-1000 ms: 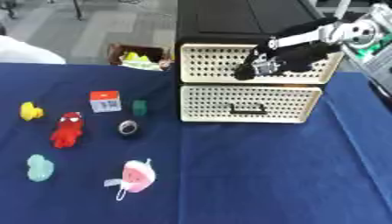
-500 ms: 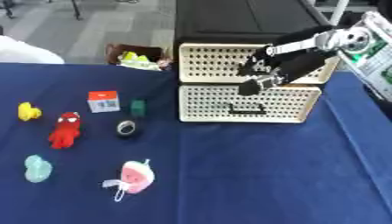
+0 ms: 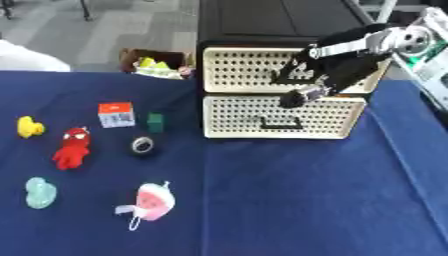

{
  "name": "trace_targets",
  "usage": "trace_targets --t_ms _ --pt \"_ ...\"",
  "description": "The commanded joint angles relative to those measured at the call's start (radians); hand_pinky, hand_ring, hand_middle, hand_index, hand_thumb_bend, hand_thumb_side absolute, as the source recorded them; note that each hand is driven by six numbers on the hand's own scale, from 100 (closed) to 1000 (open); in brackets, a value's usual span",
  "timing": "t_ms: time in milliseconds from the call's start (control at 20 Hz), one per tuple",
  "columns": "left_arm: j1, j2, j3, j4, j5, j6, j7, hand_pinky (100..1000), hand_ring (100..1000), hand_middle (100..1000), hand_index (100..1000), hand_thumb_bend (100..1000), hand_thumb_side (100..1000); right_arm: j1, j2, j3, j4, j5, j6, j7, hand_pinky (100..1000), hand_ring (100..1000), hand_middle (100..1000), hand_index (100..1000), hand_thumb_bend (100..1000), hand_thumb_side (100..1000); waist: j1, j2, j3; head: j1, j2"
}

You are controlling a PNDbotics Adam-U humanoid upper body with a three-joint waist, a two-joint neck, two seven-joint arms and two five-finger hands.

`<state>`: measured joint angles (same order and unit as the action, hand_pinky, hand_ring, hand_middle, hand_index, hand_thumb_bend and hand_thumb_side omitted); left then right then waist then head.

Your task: Pick up objects from table and place into drawer.

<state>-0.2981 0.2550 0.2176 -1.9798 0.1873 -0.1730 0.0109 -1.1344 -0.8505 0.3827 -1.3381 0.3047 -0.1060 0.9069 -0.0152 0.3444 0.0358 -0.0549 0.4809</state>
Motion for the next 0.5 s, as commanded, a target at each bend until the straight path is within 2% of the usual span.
trace_targets --t_ms 50,250,500 --pt "-0.005 0.014 0.001 -0.02 -0.008 0.0 -0.008 505 554 566 635 123 991 -0.012 -0.04 -0.036 -0.03 0.0 0.004 0.0 100 100 100 904 595 890 0.001 -0.017 -0.003 -0.002 -0.011" --pt "-0.006 0.014 0.002 -0.02 -0.009 0.002 -0.009 505 555 566 635 123 992 -0.005 -0.051 -0.059 -0.046 -0.005 0.013 0.0 100 100 100 903 592 890 0.001 -0.016 -0.007 -0.001 -0.012" --pt "-0.006 0.013 0.002 -0.02 -0.008 0.002 -0.009 505 555 566 634 123 991 -0.001 -0.056 -0.062 -0.05 0.013 0.019 0.0 100 100 100 910 597 885 0.001 -0.017 -0.006 -0.002 -0.013"
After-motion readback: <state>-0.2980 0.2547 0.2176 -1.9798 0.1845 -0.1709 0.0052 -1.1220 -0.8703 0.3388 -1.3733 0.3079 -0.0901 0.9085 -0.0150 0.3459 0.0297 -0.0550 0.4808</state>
